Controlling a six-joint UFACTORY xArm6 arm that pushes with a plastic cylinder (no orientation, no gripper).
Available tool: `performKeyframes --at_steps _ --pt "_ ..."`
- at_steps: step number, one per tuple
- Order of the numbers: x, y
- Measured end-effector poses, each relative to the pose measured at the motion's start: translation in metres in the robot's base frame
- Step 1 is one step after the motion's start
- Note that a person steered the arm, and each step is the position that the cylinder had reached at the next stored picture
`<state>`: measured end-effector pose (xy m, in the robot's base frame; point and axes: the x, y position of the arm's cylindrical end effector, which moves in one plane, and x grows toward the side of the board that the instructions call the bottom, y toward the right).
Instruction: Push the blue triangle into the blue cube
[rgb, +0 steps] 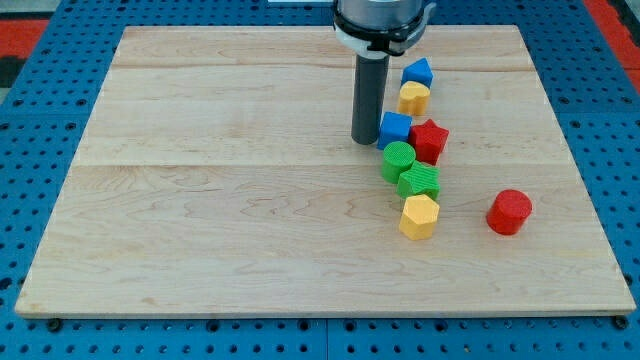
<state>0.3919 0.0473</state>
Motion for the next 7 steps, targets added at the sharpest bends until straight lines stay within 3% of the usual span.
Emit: performKeyframes --at_steps 1,2,3,5,7 --pt "-0.051 -0.007" --pt "-0.049 0.057" --pt "-0.011 0.092" --pt "0.057 0.091" --pt "0.053 0.214"
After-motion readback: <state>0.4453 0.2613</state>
